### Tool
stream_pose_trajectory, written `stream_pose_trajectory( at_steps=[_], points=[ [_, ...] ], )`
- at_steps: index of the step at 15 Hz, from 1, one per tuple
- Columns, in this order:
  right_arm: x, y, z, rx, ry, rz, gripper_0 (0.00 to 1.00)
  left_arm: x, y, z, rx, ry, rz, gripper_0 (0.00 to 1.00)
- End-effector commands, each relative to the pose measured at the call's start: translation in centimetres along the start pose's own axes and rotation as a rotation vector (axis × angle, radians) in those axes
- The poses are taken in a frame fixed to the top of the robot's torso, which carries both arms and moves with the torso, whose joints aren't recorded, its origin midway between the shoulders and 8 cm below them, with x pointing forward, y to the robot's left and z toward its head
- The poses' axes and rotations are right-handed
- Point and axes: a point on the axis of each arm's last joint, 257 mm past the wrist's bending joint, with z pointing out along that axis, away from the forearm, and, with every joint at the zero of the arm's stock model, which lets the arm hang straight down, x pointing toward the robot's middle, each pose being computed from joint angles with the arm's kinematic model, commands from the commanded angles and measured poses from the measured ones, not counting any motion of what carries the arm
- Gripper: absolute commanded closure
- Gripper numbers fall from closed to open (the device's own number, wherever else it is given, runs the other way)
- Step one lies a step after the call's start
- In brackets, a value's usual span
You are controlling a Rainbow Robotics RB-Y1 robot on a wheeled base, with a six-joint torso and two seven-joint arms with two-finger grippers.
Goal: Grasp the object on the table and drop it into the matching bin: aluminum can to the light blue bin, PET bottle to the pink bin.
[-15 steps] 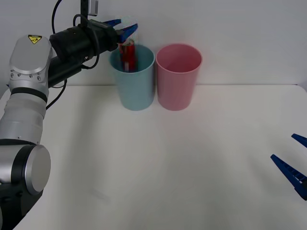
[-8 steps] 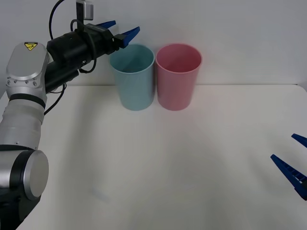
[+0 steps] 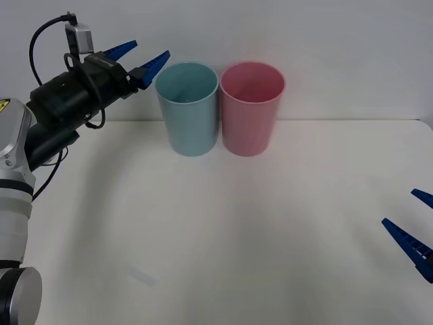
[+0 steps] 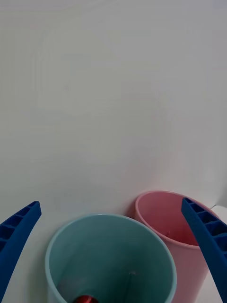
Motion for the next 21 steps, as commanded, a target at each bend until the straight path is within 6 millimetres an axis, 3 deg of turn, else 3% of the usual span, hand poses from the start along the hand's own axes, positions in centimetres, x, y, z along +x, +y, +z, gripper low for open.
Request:
stream_pose_trajectory(
  at_steps=[1,7,21],
  points=[
    [0.0,0.0,0.0,0.0,0.0,0.0,0.0,0.3,-0.1,-3.2,0.002,-0.012,0.009,0.0],
    [0.0,0.0,0.0,0.0,0.0,0.0,0.0,0.9,0.4,-11.9,0.001,0.01,0.094,0.0],
    [0.0,0.0,0.0,0.0,0.0,0.0,0.0,5.4,2.3,-27.0,-0.006,0.213,0.338,0.0]
  ],
)
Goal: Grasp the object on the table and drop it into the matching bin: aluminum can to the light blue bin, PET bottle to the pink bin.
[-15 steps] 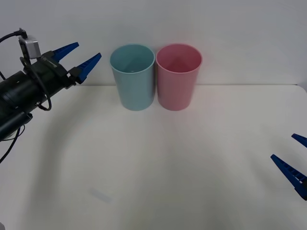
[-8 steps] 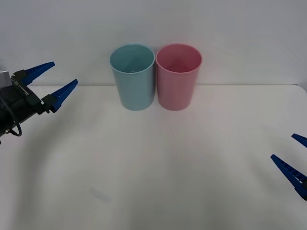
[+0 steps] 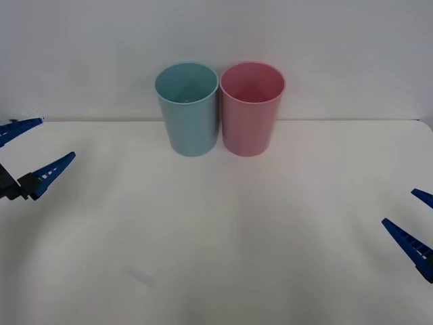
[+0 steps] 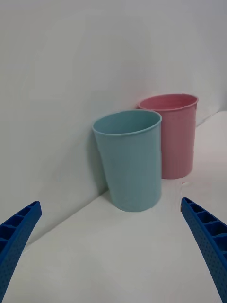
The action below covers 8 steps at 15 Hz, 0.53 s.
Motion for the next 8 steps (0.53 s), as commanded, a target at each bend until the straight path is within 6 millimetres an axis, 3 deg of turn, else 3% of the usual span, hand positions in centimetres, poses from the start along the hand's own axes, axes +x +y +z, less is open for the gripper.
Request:
stream_pose_trajectory(
  at_steps=[1,8],
  points=[
    [0.0,0.0,0.0,0.0,0.0,0.0,0.0,1.1,-0.4,-2.4,0.012,0.042,0.013,0.0],
    [0.0,0.0,0.0,0.0,0.0,0.0,0.0,3.3,-2.7,-6.6,0.033,0.083,-0.059,0.0]
  ],
)
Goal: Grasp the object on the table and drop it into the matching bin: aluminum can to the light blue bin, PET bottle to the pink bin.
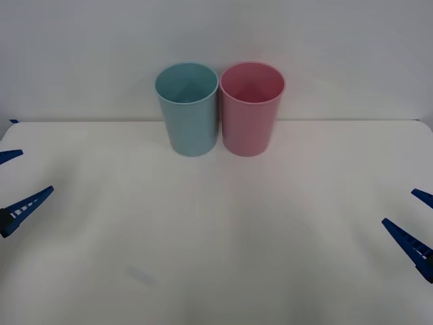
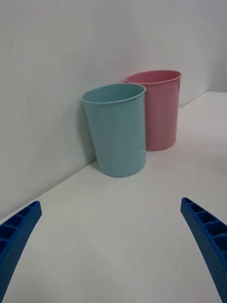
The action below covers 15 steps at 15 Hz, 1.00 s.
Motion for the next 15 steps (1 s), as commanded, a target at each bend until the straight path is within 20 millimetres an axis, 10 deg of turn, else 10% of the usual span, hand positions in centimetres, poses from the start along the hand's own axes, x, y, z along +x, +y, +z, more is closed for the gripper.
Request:
stream_pose_trajectory(
  at_steps=[1,15],
  points=[
    [0.0,0.0,0.0,0.0,0.0,0.0,0.0,1.0,-1.1,-1.1,0.005,0.006,-0.034,0.0],
    [0.0,0.0,0.0,0.0,0.0,0.0,0.0,2.0,-4.4,-4.0,0.013,0.034,-0.082,0.0]
  ],
)
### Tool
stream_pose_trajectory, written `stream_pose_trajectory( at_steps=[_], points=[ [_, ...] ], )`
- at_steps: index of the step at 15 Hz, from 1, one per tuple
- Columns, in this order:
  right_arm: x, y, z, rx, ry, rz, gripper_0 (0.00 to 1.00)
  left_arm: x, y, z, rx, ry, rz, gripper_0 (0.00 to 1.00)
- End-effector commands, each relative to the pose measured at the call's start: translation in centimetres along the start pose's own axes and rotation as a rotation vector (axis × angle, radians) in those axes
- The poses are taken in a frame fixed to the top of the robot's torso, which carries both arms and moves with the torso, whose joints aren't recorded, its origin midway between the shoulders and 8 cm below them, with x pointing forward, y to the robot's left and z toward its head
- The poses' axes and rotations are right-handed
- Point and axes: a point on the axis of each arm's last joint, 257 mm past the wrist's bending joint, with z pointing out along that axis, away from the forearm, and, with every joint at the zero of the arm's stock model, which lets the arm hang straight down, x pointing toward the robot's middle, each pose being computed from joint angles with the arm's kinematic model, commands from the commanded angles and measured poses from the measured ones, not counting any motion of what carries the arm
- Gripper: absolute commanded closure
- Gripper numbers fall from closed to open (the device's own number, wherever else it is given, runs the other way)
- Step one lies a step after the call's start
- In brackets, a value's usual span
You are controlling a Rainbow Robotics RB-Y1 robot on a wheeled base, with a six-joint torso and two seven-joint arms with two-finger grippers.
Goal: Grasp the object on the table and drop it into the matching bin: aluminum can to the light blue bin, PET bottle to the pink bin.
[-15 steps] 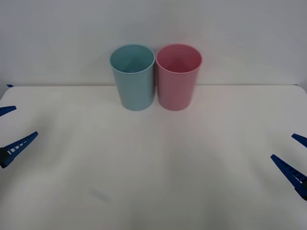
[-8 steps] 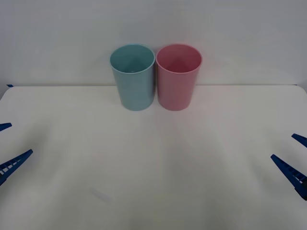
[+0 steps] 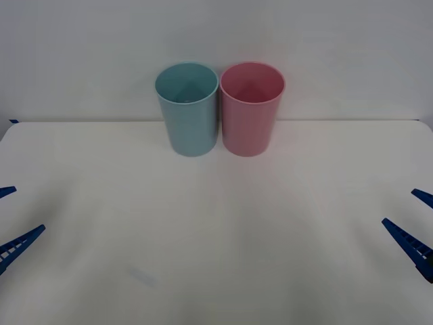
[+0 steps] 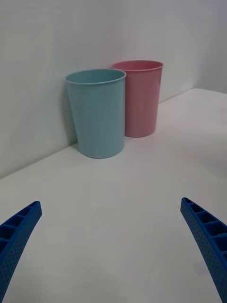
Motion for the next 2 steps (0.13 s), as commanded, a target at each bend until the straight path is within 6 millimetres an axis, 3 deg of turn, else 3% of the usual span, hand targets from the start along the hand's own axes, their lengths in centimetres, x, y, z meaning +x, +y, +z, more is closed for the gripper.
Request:
stream_pose_trajectory(
  at_steps=[1,2],
  points=[
    [0.0,0.0,0.0,0.0,0.0,0.0,0.0,0.03,0.01,0.03,-0.001,0.0,-0.001,0.0],
    [0.0,0.0,0.0,0.0,0.0,0.0,0.0,0.03,0.01,0.03,-0.001,0.0,-0.001,0.0]
  ],
)
